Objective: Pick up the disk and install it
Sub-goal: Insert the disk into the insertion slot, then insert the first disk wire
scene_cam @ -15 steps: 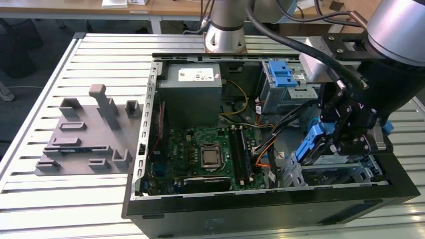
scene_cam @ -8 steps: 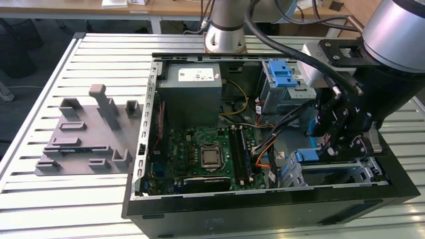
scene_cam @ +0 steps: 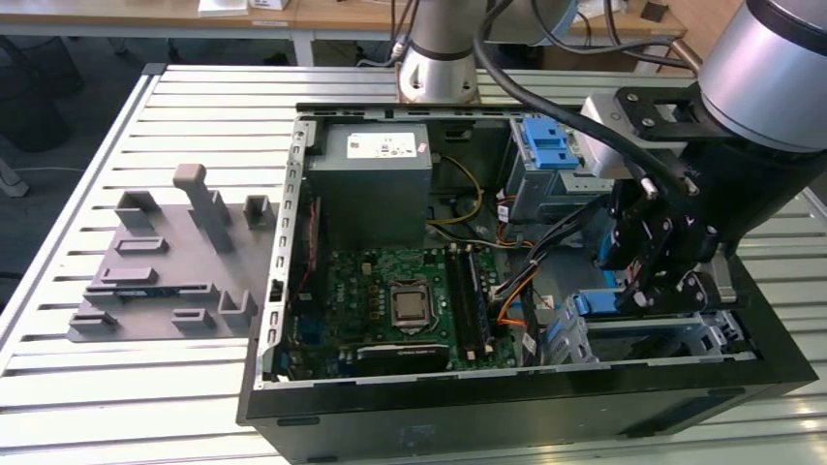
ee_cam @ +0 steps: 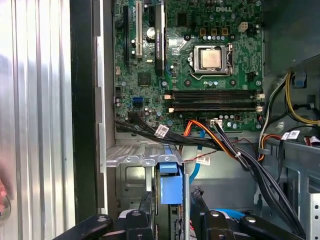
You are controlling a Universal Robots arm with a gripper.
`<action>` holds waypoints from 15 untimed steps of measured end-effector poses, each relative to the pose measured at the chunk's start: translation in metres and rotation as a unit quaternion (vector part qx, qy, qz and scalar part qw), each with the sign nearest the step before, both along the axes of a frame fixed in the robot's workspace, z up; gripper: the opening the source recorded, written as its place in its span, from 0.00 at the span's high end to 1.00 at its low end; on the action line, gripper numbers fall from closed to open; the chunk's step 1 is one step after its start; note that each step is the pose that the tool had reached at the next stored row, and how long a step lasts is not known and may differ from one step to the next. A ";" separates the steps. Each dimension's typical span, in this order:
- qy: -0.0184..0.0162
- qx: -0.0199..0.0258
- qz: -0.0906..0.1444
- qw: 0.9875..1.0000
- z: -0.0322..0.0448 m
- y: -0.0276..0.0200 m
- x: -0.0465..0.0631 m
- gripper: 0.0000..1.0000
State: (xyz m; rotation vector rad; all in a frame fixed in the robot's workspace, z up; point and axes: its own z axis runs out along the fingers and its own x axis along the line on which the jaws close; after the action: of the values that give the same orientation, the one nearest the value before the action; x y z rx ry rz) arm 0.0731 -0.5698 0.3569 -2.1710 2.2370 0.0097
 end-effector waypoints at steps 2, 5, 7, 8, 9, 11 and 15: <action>0.000 0.000 0.000 1.000 -0.0004 0.0000 0.000 0.56; 0.000 0.000 0.000 1.000 -0.0006 0.0000 0.000 0.56; 0.000 0.000 0.000 1.000 -0.0006 0.0000 0.000 0.56; 0.000 0.000 0.000 1.000 -0.0006 0.0000 0.000 0.56; 0.000 0.000 0.000 1.000 -0.0006 0.0000 0.000 0.56; 0.000 0.000 0.000 1.000 -0.0004 0.0000 0.000 0.56; 0.000 0.000 0.000 1.000 0.0045 0.0000 0.000 0.56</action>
State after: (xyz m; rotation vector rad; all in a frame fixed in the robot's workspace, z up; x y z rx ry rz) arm 0.0731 -0.5699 0.3614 -2.1709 2.2370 0.0097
